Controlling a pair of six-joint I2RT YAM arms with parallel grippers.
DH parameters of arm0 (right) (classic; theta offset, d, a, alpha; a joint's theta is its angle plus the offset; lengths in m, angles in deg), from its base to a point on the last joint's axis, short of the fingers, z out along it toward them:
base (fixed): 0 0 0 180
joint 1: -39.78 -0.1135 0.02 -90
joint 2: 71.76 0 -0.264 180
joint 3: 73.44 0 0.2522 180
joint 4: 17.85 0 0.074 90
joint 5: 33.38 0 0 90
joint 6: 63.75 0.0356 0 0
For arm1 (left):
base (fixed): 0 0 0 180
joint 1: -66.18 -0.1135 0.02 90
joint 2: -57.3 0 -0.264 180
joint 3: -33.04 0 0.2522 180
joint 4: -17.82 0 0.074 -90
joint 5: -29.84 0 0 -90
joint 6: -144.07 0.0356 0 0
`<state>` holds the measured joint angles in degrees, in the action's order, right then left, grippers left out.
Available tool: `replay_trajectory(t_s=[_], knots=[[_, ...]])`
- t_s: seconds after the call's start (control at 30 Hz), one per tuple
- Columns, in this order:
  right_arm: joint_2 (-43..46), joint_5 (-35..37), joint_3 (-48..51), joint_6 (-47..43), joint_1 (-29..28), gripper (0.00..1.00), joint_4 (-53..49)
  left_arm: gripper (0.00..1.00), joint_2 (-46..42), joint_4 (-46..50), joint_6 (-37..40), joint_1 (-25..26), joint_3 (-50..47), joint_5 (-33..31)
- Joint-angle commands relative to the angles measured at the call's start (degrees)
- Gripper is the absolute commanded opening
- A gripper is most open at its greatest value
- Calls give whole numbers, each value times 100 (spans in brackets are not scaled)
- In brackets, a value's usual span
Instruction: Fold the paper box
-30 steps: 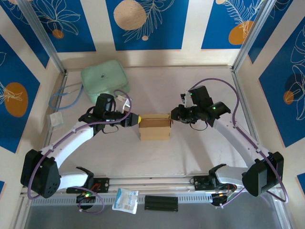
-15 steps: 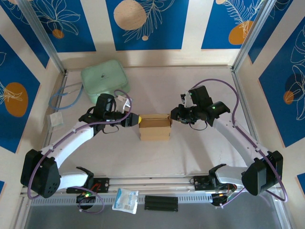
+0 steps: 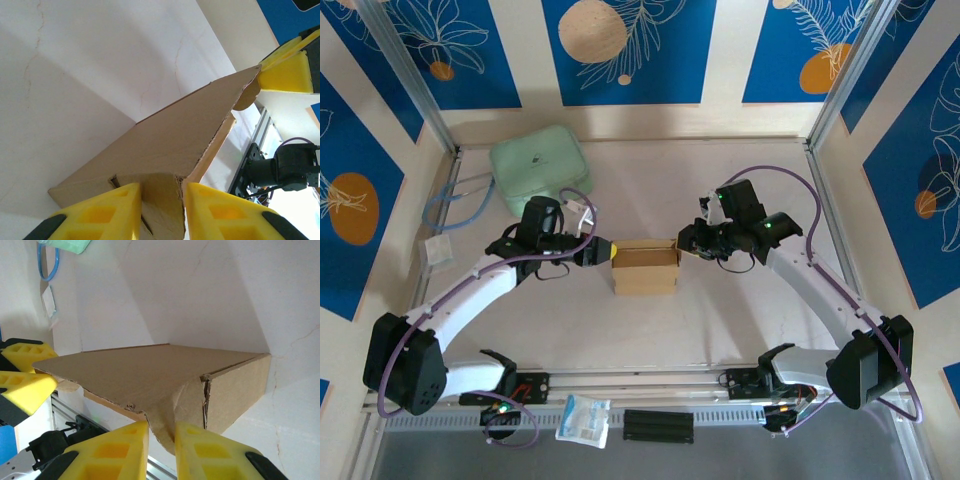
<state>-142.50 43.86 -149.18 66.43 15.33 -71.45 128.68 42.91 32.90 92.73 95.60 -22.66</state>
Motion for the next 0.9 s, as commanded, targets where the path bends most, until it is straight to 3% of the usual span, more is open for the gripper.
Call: replay_trajectory(t_s=[0.0,0.4,0.87], knots=[[-35,-240,5,186,23,21,36,29,8,-111,-63,87,71,109],[-98,-289,63,255,18,22,46,29,17,-148,-89,96,69,118],[-18,151,197,-28,-35,21,-227,29,43,-170,-164,106,121,178]])
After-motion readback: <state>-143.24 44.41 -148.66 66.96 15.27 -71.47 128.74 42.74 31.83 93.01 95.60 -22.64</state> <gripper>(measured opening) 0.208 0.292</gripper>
